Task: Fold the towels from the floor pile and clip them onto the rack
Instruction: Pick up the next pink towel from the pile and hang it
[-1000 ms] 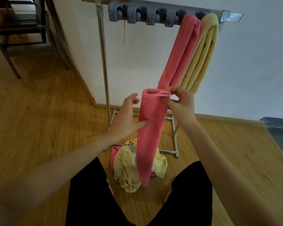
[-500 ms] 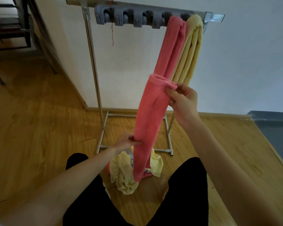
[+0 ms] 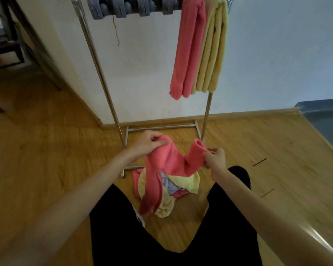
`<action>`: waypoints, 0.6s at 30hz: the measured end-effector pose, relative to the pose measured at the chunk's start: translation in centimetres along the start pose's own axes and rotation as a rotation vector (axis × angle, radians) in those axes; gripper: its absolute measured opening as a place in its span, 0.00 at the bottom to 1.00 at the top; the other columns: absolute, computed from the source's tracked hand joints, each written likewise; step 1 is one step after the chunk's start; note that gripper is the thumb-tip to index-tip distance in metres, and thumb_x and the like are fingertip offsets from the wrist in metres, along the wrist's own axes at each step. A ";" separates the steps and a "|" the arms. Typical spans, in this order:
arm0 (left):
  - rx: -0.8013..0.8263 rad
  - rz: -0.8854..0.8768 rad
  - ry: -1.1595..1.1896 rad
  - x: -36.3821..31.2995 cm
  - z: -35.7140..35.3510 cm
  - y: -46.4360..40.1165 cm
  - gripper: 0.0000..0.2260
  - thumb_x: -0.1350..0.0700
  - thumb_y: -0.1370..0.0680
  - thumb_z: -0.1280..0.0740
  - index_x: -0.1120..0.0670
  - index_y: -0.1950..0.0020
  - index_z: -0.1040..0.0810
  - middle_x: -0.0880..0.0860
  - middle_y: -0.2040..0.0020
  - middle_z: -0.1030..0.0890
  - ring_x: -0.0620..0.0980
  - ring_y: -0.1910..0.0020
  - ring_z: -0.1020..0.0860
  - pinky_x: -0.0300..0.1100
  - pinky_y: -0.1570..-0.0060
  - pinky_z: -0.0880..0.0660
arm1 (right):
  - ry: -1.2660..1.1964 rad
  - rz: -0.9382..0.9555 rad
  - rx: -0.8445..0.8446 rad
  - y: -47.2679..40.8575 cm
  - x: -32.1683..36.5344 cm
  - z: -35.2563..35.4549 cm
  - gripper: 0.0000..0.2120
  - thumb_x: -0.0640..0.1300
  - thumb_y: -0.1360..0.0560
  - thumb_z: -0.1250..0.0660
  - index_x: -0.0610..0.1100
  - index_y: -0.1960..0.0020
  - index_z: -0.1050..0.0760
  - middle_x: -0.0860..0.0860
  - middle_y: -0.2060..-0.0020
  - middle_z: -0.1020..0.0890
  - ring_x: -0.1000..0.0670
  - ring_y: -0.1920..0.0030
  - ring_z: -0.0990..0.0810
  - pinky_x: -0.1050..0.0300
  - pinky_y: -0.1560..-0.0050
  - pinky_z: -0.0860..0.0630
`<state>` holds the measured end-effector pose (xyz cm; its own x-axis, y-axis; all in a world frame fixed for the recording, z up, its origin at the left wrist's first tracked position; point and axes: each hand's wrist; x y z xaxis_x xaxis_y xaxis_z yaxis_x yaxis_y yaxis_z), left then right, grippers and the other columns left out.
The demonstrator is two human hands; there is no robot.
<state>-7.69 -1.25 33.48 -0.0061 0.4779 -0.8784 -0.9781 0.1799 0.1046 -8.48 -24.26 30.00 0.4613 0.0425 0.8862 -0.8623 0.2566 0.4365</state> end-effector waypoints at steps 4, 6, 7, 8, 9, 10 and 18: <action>0.190 -0.085 -0.103 -4.2 2.2 0.9 0.05 0.55 0.25 0.29 0.48 0.61 0.18 0.42 0.66 0.21 0.38 0.64 0.26 0.31 0.62 0.31 | 0.381 -0.013 0.295 -1.1 -2.4 -0.2 0.19 0.31 0.27 0.39 0.37 0.37 0.35 0.43 0.48 0.25 0.49 0.51 0.26 0.59 0.59 0.26; 0.282 -0.092 -0.129 -5.6 2.9 1.2 0.03 0.55 0.25 0.30 0.48 0.57 0.17 0.43 0.62 0.18 0.38 0.61 0.23 0.30 0.60 0.29 | 0.737 0.052 0.452 -1.6 -2.9 -0.3 0.20 0.34 0.26 0.39 0.38 0.35 0.36 0.41 0.44 0.25 0.48 0.50 0.26 0.56 0.57 0.27; 0.325 -0.094 -0.133 -6.1 3.2 1.3 0.03 0.55 0.24 0.30 0.49 0.55 0.17 0.46 0.59 0.17 0.39 0.58 0.21 0.31 0.58 0.28 | 0.910 0.135 0.486 -1.8 -2.9 -0.5 0.20 0.36 0.26 0.38 0.38 0.34 0.37 0.39 0.42 0.26 0.46 0.47 0.26 0.54 0.53 0.27; 0.364 -0.097 -0.132 -6.6 3.4 1.4 0.03 0.55 0.24 0.30 0.49 0.55 0.16 0.47 0.57 0.17 0.41 0.57 0.21 0.33 0.58 0.27 | 1.000 0.246 0.487 -1.8 -2.7 -0.8 0.21 0.39 0.25 0.38 0.39 0.34 0.37 0.39 0.39 0.27 0.44 0.43 0.26 0.52 0.48 0.27; 0.399 -0.097 -0.135 -6.9 3.6 1.5 0.03 0.54 0.24 0.30 0.49 0.55 0.16 0.47 0.57 0.17 0.42 0.56 0.21 0.34 0.58 0.27 | 0.959 0.347 0.490 -1.4 -2.1 -1.0 0.20 0.40 0.23 0.37 0.40 0.33 0.36 0.40 0.37 0.28 0.43 0.39 0.28 0.51 0.43 0.28; 0.431 -0.093 -0.146 -7.2 3.6 1.5 0.03 0.54 0.24 0.30 0.49 0.55 0.16 0.47 0.57 0.18 0.43 0.56 0.20 0.35 0.58 0.26 | 0.819 0.425 0.516 -0.9 -1.5 -1.2 0.19 0.39 0.22 0.39 0.41 0.32 0.34 0.43 0.37 0.28 0.44 0.36 0.29 0.52 0.41 0.29; 0.484 -0.078 -0.170 -7.1 3.4 1.2 0.03 0.53 0.25 0.30 0.48 0.57 0.16 0.52 0.58 0.17 0.47 0.57 0.20 0.39 0.58 0.24 | 0.154 0.257 1.064 2.1 2.4 -1.7 0.19 0.33 0.30 0.42 0.26 0.42 0.29 0.32 0.47 0.24 0.40 0.44 0.25 0.44 0.37 0.29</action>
<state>-8.09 -1.47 41.42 0.1359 0.5730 -0.8082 -0.7660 0.5782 0.2811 -8.79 -21.97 32.79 0.1999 0.1137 0.9732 -0.6413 -0.7358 0.2177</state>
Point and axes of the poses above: each hand's wrist, its own y-axis away from the middle knuckle, its own z-axis out of the back of the hand, x = y × z
